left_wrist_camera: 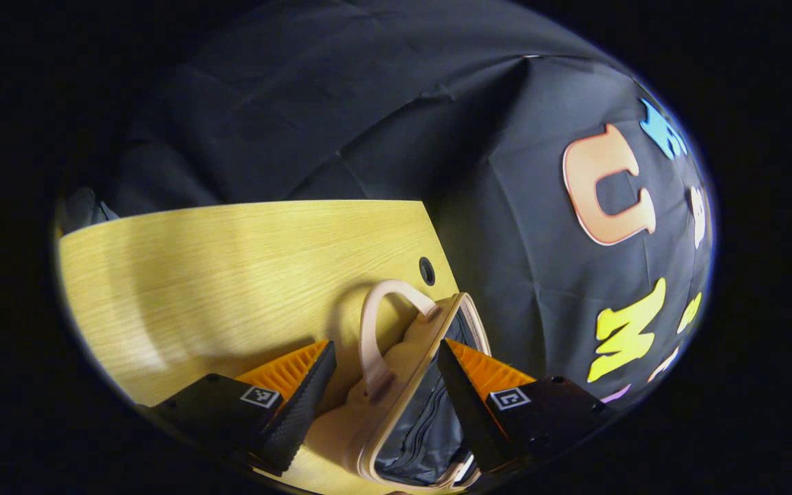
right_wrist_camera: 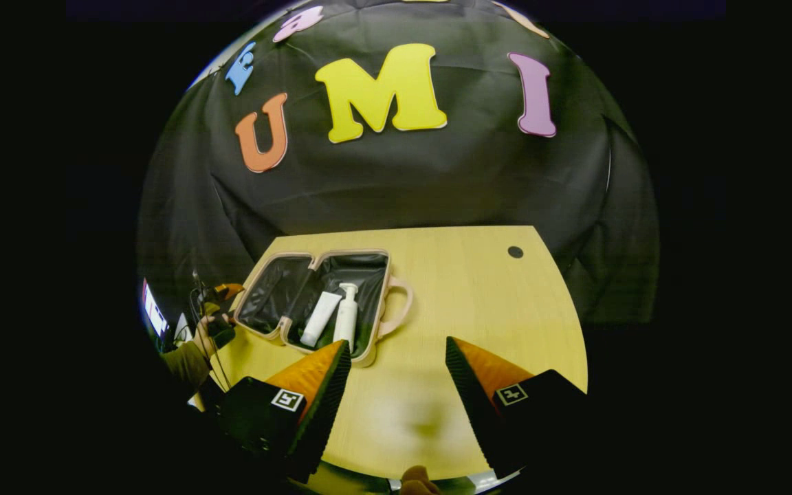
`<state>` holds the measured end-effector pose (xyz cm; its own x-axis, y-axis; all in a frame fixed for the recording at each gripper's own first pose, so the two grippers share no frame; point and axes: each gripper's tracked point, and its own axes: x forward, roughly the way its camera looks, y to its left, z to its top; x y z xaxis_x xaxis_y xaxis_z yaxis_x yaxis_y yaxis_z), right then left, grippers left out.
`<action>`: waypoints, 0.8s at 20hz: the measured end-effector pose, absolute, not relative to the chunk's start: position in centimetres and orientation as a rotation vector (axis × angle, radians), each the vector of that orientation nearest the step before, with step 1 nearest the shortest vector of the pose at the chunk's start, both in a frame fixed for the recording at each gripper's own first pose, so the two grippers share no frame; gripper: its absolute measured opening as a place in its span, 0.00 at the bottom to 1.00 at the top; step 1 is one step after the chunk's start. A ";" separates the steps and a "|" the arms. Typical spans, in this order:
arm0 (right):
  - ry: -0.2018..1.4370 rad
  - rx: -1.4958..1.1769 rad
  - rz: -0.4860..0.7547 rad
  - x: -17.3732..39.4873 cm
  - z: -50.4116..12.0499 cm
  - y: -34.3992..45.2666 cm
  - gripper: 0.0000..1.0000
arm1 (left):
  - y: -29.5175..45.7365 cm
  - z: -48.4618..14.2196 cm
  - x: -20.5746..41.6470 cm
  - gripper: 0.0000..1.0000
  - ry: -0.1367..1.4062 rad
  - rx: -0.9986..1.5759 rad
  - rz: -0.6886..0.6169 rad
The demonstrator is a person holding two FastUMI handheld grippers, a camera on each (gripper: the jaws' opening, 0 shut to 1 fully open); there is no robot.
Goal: First open the suitcase, pack the skin care products into it, and then close the suitcase.
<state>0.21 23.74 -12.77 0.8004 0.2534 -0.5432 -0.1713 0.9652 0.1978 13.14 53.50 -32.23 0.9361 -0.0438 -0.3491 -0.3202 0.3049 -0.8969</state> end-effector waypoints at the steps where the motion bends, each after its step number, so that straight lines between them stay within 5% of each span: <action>1: 0.600 0.138 0.233 0.2 -12.6 23.8 0.82 | 53.5 -32.3 13.5 1.00 0.328 -1.297 0.166; 2: 0.599 0.131 0.235 0.2 -12.6 24.0 0.82 | 53.1 -32.2 14.4 0.99 0.320 -1.322 0.159; 4: 0.596 0.121 0.244 -0.1 -12.3 24.4 0.79 | 52.9 -32.1 15.1 0.54 0.308 -1.347 0.129; 5: 0.594 0.115 0.251 -0.3 -12.1 24.6 0.82 | 53.0 -32.4 15.1 0.70 0.310 -1.338 0.120; 6: 0.589 0.108 0.257 -0.4 -11.9 24.7 0.82 | 53.0 -32.3 15.3 0.57 0.304 -1.347 0.113; 14: 0.591 0.077 0.298 -1.4 -12.2 26.4 0.83 | 53.2 -34.2 15.3 0.43 0.301 -1.529 0.143; 15: 0.589 0.084 0.299 -1.5 -12.1 26.5 0.83 | 53.2 -34.2 15.3 0.12 0.288 -1.535 0.138; 16: 0.588 0.092 0.298 -1.4 -12.0 26.6 0.83 | 53.2 -34.1 15.3 0.18 0.294 -1.530 0.139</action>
